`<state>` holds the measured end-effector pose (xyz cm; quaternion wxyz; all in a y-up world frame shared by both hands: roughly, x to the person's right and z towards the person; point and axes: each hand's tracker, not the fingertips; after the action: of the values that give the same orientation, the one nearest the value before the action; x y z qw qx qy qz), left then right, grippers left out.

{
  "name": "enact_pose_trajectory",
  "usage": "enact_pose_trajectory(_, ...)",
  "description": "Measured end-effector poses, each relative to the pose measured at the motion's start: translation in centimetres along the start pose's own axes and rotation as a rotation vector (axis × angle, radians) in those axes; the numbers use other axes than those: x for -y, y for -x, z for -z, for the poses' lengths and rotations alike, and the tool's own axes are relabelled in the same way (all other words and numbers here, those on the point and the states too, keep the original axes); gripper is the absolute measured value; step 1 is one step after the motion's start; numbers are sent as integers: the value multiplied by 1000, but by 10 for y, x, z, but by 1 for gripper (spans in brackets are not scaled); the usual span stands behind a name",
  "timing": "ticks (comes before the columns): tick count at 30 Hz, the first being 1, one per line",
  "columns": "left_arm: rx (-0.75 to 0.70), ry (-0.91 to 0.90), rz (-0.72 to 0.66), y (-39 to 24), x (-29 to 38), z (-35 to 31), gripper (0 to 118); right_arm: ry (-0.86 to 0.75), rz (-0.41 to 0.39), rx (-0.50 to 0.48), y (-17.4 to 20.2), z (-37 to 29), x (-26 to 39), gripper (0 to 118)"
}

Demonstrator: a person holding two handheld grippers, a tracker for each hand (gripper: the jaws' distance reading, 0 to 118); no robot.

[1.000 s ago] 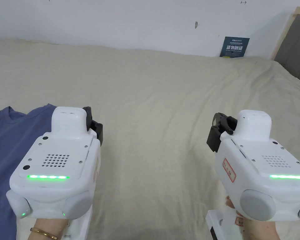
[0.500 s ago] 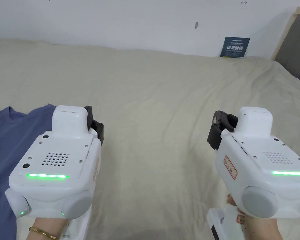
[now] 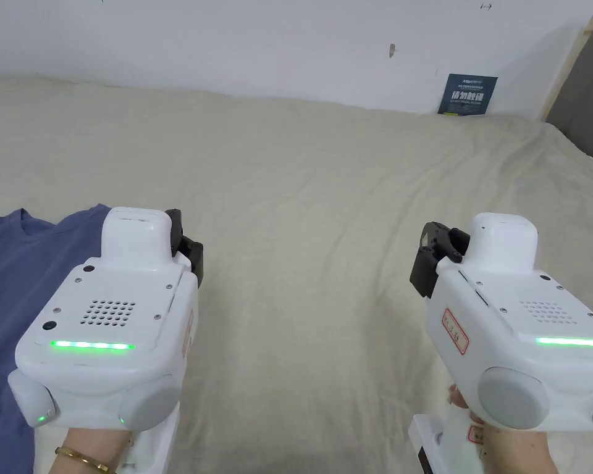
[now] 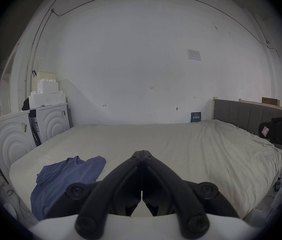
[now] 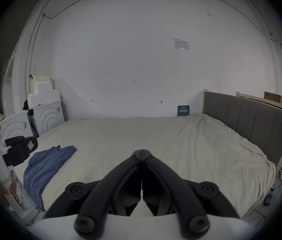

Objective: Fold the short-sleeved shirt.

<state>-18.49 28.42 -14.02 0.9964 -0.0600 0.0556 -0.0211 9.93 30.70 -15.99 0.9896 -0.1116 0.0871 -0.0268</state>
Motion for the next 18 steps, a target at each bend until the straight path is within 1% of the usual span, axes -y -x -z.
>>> enact_pose_trajectory(5,-20,5,3,8,0,-1,0,2,-15,-27,7,4,-4,2)
enact_pose_trajectory(9,-57,7,-4,23,1,-5,0,-5,-23,-65,23,9,-8,2)
enact_pose_trajectory(18,-225,0,0,74,1,-34,0,-6,-68,-238,86,26,-9,2)
